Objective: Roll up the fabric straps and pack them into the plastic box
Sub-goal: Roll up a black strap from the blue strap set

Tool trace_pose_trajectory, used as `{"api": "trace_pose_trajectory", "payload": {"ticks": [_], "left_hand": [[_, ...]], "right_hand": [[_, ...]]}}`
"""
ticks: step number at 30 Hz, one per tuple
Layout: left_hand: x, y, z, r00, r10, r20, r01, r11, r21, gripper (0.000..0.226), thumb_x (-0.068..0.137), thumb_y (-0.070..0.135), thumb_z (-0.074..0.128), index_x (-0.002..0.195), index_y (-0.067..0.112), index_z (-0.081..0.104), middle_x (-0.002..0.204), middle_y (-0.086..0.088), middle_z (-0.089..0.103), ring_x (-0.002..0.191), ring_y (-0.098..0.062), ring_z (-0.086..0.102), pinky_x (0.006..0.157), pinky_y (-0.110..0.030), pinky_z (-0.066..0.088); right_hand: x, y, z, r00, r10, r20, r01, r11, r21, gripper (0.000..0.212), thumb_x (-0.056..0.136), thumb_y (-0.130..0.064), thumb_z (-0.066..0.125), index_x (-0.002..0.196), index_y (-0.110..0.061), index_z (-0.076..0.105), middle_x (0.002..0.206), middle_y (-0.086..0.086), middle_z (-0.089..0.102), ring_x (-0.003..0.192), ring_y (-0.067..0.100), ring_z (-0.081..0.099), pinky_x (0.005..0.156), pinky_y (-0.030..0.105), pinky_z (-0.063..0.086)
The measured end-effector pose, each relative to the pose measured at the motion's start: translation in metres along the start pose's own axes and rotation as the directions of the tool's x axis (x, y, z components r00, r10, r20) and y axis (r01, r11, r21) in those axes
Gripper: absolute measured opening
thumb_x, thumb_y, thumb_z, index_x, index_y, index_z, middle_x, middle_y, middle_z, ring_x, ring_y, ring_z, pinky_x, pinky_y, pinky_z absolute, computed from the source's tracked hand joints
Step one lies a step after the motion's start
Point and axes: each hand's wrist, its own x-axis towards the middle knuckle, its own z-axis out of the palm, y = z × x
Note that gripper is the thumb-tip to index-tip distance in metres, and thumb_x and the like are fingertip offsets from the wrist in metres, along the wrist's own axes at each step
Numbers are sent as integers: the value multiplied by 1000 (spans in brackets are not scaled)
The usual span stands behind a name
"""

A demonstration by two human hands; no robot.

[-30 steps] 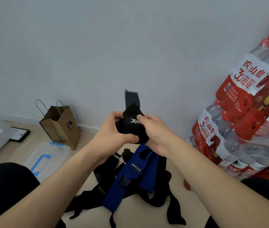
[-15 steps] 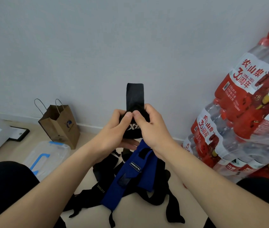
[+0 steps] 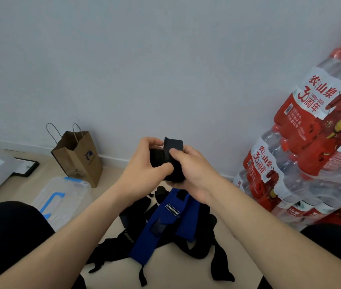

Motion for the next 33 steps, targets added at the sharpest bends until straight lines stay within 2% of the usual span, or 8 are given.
{"api": "trace_pose_trajectory", "payload": {"ticks": [8,12,16,21,23,25,29,33], "left_hand": [[-8,-4,0,978,207,40,-206,978,-26,61,93,12,79,145,26,51,119,0,65,101,-12,70,85,-28,62],[-18,-9,6,980,197,16,-198,976,93,68,82,27,68,146,34,47,124,2,50,108,-11,60,83,-18,53],[-29,-20,11,981,-116,155,124,991,-40,40,108,42,59,141,25,43,118,-10,67,90,-24,75,72,-36,62],[-43,-43,-6,962,-43,270,9,992,124,37,110,38,58,136,17,42,102,-10,68,82,-17,68,75,-39,58],[-48,-58,-23,926,-30,376,-143,895,422,47,106,37,65,143,24,40,126,-1,62,108,-12,64,95,-35,53],[-53,-78,-35,879,-142,456,-232,707,668,58,99,42,71,145,28,38,137,3,52,119,-17,58,103,-36,47],[-67,-136,-55,857,-379,350,-135,489,862,61,87,43,79,137,29,46,125,2,52,113,-25,61,96,-42,53],[-93,-220,-66,828,-556,71,241,469,850,56,78,43,83,119,23,51,107,3,59,98,-22,64,83,-40,57]], "right_hand": [[-3,0,-17,916,136,378,-163,986,42,37,109,-55,52,117,-35,81,109,0,78,89,18,76,82,38,60],[-2,16,-4,995,20,94,-16,999,-40,31,95,-56,64,88,-31,81,93,3,77,80,20,76,66,36,59],[-3,30,-2,978,-162,-134,153,985,-76,16,78,-46,79,70,-34,72,79,-4,75,71,13,74,59,28,57],[-13,43,3,996,-86,-34,79,984,-160,28,87,-46,80,74,-27,64,83,4,73,75,22,71,62,35,57],[-13,49,7,995,-96,-6,76,823,-562,19,100,-37,69,88,-24,63,93,3,72,85,22,68,74,37,55],[-18,59,9,988,-87,129,153,388,-909,11,102,-25,59,112,-21,59,105,5,69,96,29,64,86,43,51],[-40,89,3,941,196,274,334,-418,-845,45,101,-20,57,143,-20,43,112,9,63,104,35,57,97,51,38],[-42,119,-21,892,428,143,346,-445,-826,23,107,-23,50,128,-19,59,121,8,63,94,29,57,89,44,45]]}}
